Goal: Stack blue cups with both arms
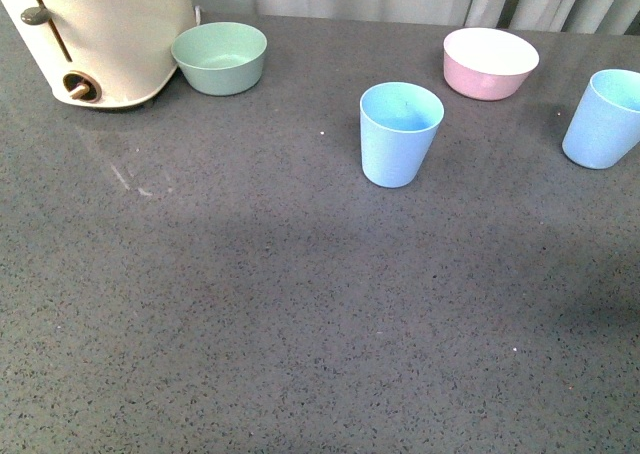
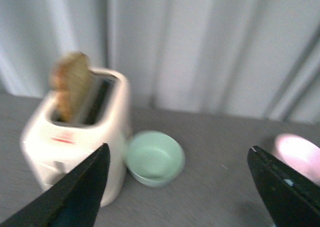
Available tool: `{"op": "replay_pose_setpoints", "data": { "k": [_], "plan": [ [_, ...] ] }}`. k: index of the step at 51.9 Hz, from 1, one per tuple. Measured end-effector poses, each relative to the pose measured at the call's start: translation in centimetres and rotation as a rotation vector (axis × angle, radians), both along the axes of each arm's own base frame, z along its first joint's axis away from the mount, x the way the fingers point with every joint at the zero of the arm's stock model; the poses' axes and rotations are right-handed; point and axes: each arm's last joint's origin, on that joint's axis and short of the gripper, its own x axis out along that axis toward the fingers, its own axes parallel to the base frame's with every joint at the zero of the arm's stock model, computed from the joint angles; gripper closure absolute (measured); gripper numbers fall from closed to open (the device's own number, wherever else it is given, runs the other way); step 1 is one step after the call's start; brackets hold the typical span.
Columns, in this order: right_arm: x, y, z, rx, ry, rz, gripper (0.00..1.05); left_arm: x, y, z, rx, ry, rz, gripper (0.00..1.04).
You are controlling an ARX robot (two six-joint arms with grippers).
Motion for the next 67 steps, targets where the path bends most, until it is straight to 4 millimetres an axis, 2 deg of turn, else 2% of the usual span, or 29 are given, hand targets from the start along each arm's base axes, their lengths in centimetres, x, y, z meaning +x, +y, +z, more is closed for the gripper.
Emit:
{"op": "replay_pose_setpoints", "data": {
  "k": [5,9,15,24,43,48,67],
  "plan": [
    [0.0,0.0,0.0,0.000,0.000,-0.001,0.09,-2.4,2.3,-0.7,0.045,-0.098,0.105,0.38],
    [0.0,0.0,0.0,0.000,0.000,-0.001,0.09,-4.9,3.8,-2.2,0.075,-0.112,0.117,0.56],
    [0.0,0.0,0.0,0.000,0.000,0.000,0.09,-7.1,5.1,-4.4,0.099,-0.078,0.111,0.77],
    [0.0,0.0,0.0,0.000,0.000,0.000,0.09,-9.5,6.1,-5.6,0.102,-0.084,0.103,1.04],
    [0.0,0.0,0.0,0.000,0.001,0.000,0.09,-13.5,7.6,-7.5,0.107,-0.084,0.107,1.03],
    [0.0,0.0,0.0,0.000,0.000,0.000,0.09,-14.5,8.7,-7.9,0.108,-0.081,0.110,1.03],
    [0.0,0.0,0.0,0.000,0.000,-0.001,0.09,-16.8,8.8,-9.1,0.108,-0.098,0.111,1.03]
  ]
}}
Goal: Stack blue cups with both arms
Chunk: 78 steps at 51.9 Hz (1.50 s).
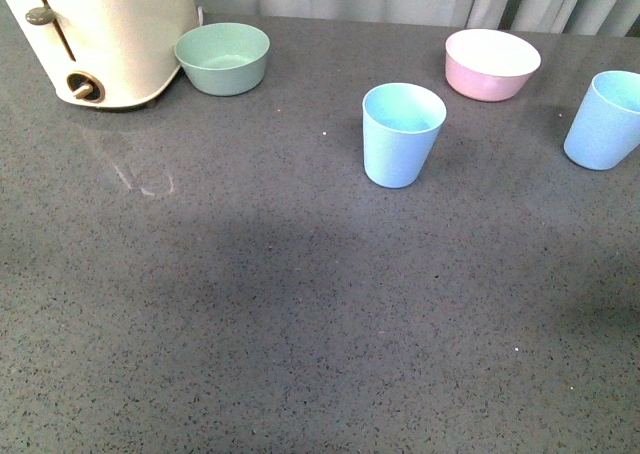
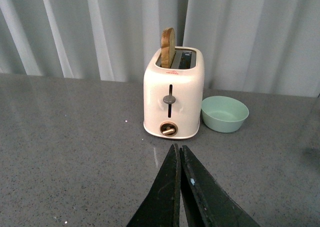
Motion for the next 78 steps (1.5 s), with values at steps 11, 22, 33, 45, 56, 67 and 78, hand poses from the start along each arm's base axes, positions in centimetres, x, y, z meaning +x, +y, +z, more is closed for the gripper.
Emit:
{"op": "replay_pose_setpoints", "data": {
  "k": [11,22,33,45,56,67,78],
  "plan": [
    [0.0,0.0,0.0,0.000,0.000,0.000,0.09,-0.8,0.0,-0.2,0.001,0.006,0.001,1.03],
    [0.0,0.0,0.0,0.000,0.000,0.000,0.09,-1.8,0.0,0.1,0.000,-0.003,0.001,1.03],
    [0.0,0.0,0.0,0.000,0.000,0.000,0.09,-2.5,0.0,0.2,0.001,-0.008,0.000,1.03],
    [0.0,0.0,0.0,0.000,0.000,0.000,0.09,-2.9,0.0,0.2,0.001,-0.008,0.001,1.03],
    [0.0,0.0,0.0,0.000,0.000,0.000,0.09,-3.3,0.0,0.1,0.001,-0.009,0.001,1.03],
    [0.0,0.0,0.0,0.000,0.000,0.000,0.09,-4.2,0.0,-0.3,0.001,0.027,0.000,1.03],
    [0.0,0.0,0.0,0.000,0.000,0.001,0.09,-4.6,0.0,-0.2,0.001,-0.003,0.000,1.03]
  ]
}}
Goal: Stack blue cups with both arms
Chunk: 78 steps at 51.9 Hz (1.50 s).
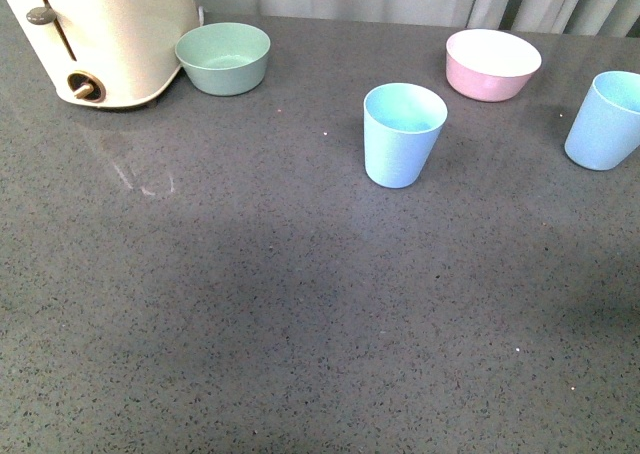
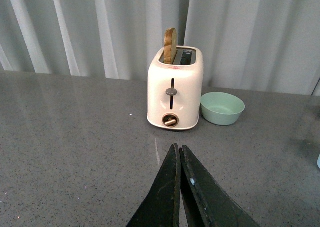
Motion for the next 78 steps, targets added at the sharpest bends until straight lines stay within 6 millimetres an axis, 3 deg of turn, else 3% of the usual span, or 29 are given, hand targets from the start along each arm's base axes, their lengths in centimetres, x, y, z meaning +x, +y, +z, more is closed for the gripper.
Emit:
{"op": "replay_pose_setpoints", "data": {
  "k": [11,31,39,48,52,55,64,70,78],
  "plan": [
    [0.0,0.0,0.0,0.000,0.000,0.000,0.09,0.0,0.0,0.0,0.000,0.000,0.000,1.01],
    [0.0,0.0,0.0,0.000,0.000,0.000,0.09,0.0,0.0,0.0,0.000,0.000,0.000,0.39],
    [0.0,0.0,0.0,0.000,0.000,0.000,0.09,0.0,0.0,0.0,0.002,0.000,0.000,0.07],
    [0.0,0.0,0.0,0.003,0.007,-0.005,0.09,0.0,0.0,0.0,0.002,0.000,0.000,0.09],
    [0.3,-0.4,-0.5,0.116,0.236,-0.053,0.09,0.0,0.0,0.0,0.002,0.000,0.000,0.09],
    [1.0,-1.1,-0.7,0.177,0.307,-0.077,0.09,0.0,0.0,0.0,0.002,0.000,0.000,0.09],
    [2.9,-3.0,1.5,0.179,0.265,-0.079,0.09,0.0,0.0,0.0,0.002,0.000,0.000,0.09],
    [6.1,-4.6,3.0,0.029,0.260,-0.039,0.09,0.0,0.0,0.0,0.002,0.000,0.000,0.09],
    [13.1,-6.3,2.5,-0.226,0.400,0.062,0.09,0.0,0.0,0.0,0.002,0.000,0.000,0.09]
  ]
}}
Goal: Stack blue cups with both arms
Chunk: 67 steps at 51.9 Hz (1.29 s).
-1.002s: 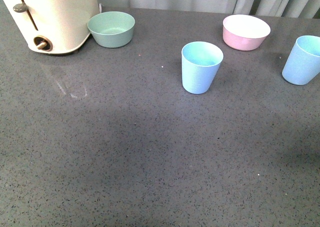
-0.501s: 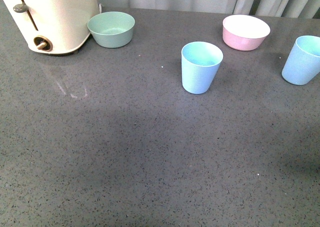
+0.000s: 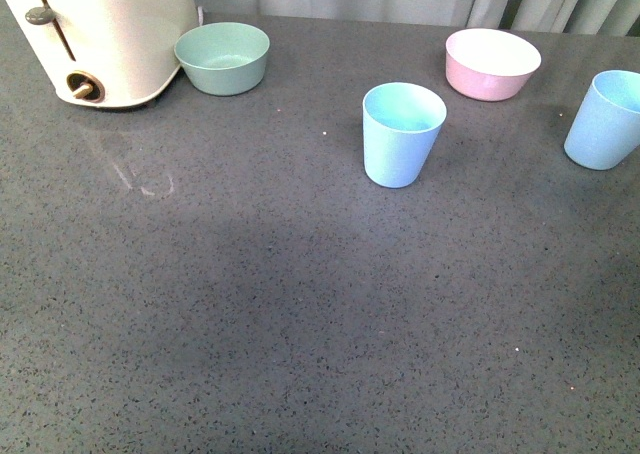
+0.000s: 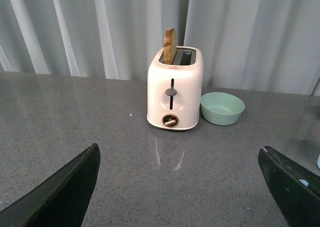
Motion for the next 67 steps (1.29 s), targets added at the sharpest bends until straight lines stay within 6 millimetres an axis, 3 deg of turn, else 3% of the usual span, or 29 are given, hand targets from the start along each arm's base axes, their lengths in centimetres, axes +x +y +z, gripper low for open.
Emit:
{"op": "replay_pose_setpoints", "data": {
  "k": [7,17,31,43,48,53,67],
  "plan": [
    [6.1,0.1,-1.7,-0.132,0.175,0.173,0.09,0.0,0.0,0.0,0.000,0.000,0.000,0.09],
    [12.6,0.6,-1.3,-0.267,0.261,0.342,0.09,0.0,0.0,0.0,0.000,0.000,0.000,0.09],
    [16.4,2.4,-2.7,-0.345,0.334,0.460,0.09,0.0,0.0,0.0,0.000,0.000,0.000,0.09],
    [17.9,2.8,-4.8,-0.372,0.399,0.463,0.10,0.0,0.0,0.0,0.001,0.000,0.000,0.09],
    [18.3,2.7,-5.6,-0.377,0.433,0.466,0.24,0.0,0.0,0.0,0.001,0.000,0.000,0.09],
    [18.5,2.9,-6.2,-0.386,0.449,0.478,0.45,0.0,0.0,0.0,0.001,0.000,0.000,0.09],
    [18.4,3.2,-6.2,-0.383,0.460,0.502,0.91,0.0,0.0,0.0,0.001,0.000,0.000,0.09]
  ]
}}
